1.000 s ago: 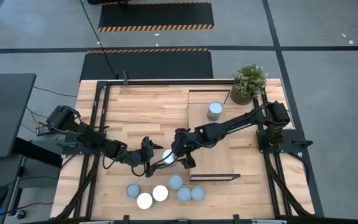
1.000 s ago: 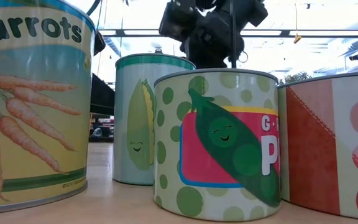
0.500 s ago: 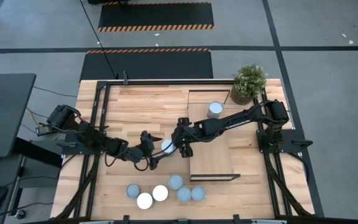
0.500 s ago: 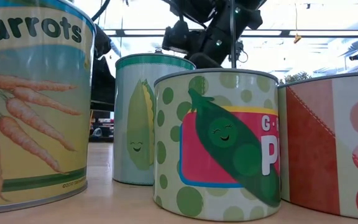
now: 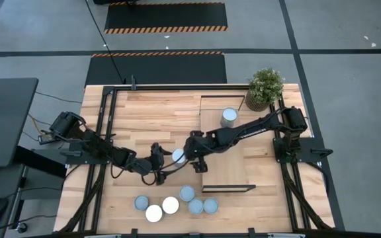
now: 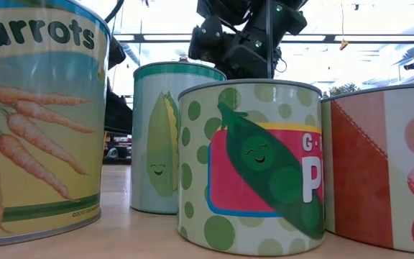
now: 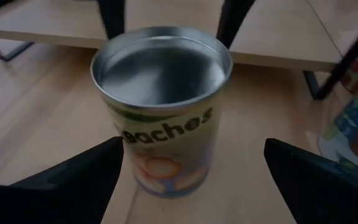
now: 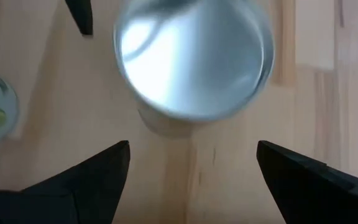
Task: Pick and place cans onto a shelf
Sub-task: Put the canned peaches on the shelf
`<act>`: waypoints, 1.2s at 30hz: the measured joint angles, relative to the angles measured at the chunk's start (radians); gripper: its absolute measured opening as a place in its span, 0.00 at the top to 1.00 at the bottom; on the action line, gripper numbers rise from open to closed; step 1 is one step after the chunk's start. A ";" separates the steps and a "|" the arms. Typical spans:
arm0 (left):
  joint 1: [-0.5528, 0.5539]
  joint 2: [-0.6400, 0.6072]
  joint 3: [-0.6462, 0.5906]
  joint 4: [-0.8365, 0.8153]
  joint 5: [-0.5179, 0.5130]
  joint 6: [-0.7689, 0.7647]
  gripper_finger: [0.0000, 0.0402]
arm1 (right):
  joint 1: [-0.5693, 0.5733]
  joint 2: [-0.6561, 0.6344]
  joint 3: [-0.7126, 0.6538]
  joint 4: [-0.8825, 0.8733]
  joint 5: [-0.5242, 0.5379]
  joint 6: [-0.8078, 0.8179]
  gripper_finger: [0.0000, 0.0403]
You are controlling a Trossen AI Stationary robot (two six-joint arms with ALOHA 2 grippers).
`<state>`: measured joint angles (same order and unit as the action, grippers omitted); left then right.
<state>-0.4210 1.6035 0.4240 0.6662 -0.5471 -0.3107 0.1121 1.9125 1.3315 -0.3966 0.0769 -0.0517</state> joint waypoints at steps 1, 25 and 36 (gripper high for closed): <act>0.000 0.000 0.000 -0.001 0.001 0.000 0.01 | 0.003 0.000 0.000 0.016 0.000 0.000 0.11; 0.006 0.000 0.000 0.058 -0.021 0.007 0.01 | 0.017 0.053 0.000 0.242 -0.046 -0.035 0.09; 0.006 0.000 0.000 0.036 -0.021 0.008 0.01 | 0.011 0.052 0.000 0.242 -0.045 -0.037 0.19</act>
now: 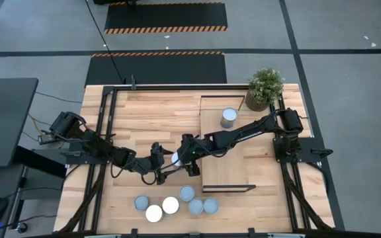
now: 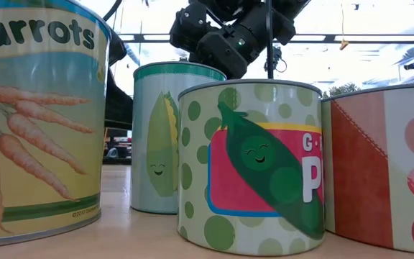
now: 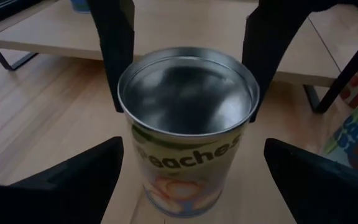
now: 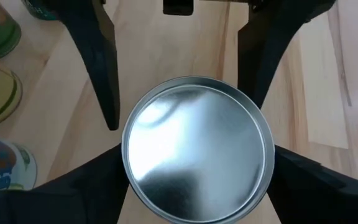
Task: Pick and place cans onto a shelf
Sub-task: Put the canned peaches on the shelf
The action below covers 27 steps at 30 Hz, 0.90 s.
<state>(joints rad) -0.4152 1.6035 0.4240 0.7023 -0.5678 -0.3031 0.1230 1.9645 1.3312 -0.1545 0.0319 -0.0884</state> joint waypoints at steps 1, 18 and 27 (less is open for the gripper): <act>0.000 0.000 0.000 -0.004 0.000 0.000 0.01 | 0.000 0.000 0.000 -0.002 0.000 0.004 0.19; -0.004 0.000 0.000 -0.060 0.000 -0.087 0.01 | -0.075 -0.224 0.001 -0.237 0.039 -0.052 0.19; -0.003 0.000 0.000 -0.080 0.001 -0.104 0.01 | -0.148 -0.376 -0.069 -0.326 0.096 -0.072 0.19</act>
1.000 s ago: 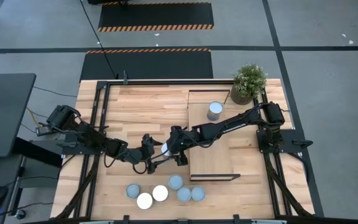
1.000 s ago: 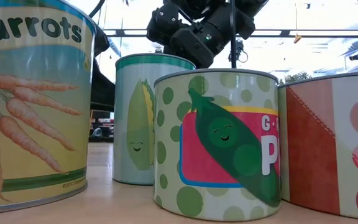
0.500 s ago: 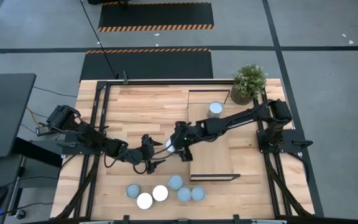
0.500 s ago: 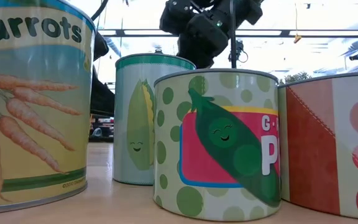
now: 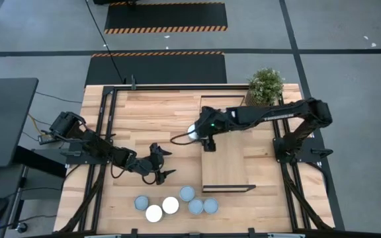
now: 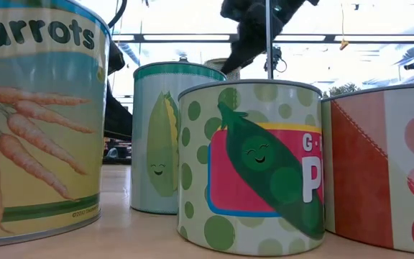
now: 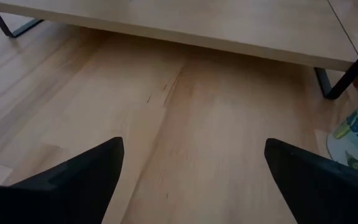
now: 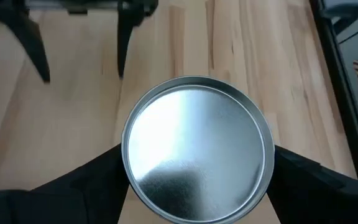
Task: Pick and place cans onto a shelf
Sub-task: Put the canned peaches on the shelf
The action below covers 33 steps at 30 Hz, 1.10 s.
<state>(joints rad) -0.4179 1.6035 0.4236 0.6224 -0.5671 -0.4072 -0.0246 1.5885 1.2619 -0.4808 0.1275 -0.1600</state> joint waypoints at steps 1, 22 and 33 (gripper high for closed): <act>0.001 0.000 0.000 0.000 0.000 0.000 0.01 | -0.007 -0.019 -0.031 0.017 0.009 0.000 0.19; 0.001 0.000 0.000 0.003 -0.001 0.000 0.01 | -0.190 -0.144 -0.352 0.235 -0.027 0.064 0.18; 0.001 0.000 0.000 0.000 -0.001 0.000 0.01 | -0.190 -0.123 -0.321 0.191 0.008 0.070 0.07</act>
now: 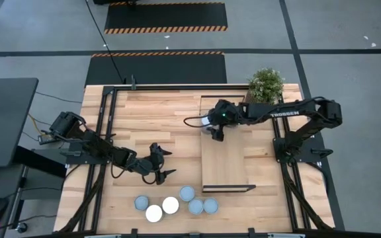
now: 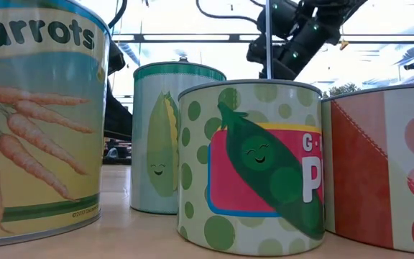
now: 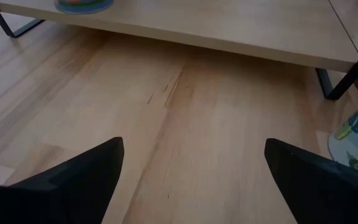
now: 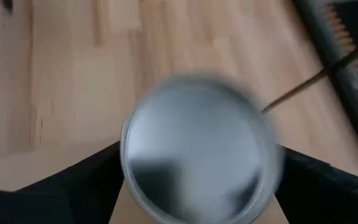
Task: Pick and place cans onto a shelf
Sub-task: Put the canned peaches on the shelf
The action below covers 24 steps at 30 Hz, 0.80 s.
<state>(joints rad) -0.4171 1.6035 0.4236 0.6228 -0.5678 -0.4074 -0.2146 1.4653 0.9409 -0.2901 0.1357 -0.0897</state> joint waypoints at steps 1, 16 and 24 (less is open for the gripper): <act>0.000 0.000 0.000 0.000 0.000 0.000 0.01 | 0.000 -0.001 0.007 -0.021 0.009 0.000 0.07; 0.000 0.000 0.000 0.012 -0.086 0.008 0.01 | 0.002 -0.009 0.041 -0.056 0.056 0.001 0.07; 0.094 0.000 0.000 0.147 -0.257 0.084 0.01 | 0.002 -0.027 0.041 -0.078 0.184 0.007 0.07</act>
<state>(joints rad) -0.3232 1.6035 0.4237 0.7697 -0.8244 -0.3230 -0.2127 1.4380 0.9821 -0.3679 0.3193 -0.0823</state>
